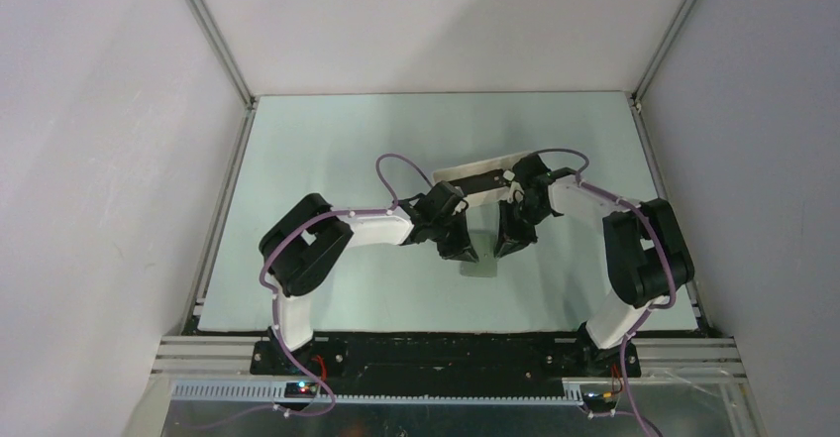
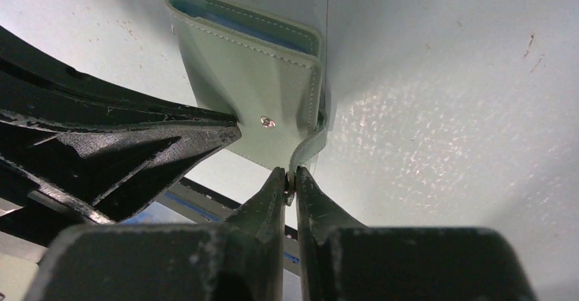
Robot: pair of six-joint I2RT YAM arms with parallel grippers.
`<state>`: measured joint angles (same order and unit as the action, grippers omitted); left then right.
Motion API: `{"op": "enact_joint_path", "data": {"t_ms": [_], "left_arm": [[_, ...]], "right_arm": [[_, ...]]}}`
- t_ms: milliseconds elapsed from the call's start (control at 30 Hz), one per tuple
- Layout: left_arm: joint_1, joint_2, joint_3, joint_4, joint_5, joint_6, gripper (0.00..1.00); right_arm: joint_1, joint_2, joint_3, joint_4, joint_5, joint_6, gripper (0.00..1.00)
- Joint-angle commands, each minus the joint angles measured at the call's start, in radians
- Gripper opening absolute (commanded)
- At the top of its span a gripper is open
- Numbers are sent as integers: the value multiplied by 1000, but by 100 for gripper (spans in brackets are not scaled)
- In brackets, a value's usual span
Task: Put the credit cards into the card holder
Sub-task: Close the card holder at the center of the board.
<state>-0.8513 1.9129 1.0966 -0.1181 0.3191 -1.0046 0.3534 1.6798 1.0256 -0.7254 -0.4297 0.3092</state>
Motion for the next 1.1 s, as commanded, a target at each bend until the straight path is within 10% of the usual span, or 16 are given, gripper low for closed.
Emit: {"op": "enact_joint_path", "data": {"t_ms": [0, 300, 700, 1067], "left_arm": [[-5, 43, 13, -17, -29, 18, 0], [-11, 51, 27, -38, -25, 27, 0], [-12, 22, 35, -45, -17, 44, 0], [40, -108, -51, 142, 67, -12, 15]], "right_arm": [[13, 1, 41, 1, 11, 5, 7], [27, 54, 48, 62, -55, 46, 7], [23, 64, 49, 141, -137, 115, 52], [-22, 43, -8, 213, -163, 156, 34]]}}
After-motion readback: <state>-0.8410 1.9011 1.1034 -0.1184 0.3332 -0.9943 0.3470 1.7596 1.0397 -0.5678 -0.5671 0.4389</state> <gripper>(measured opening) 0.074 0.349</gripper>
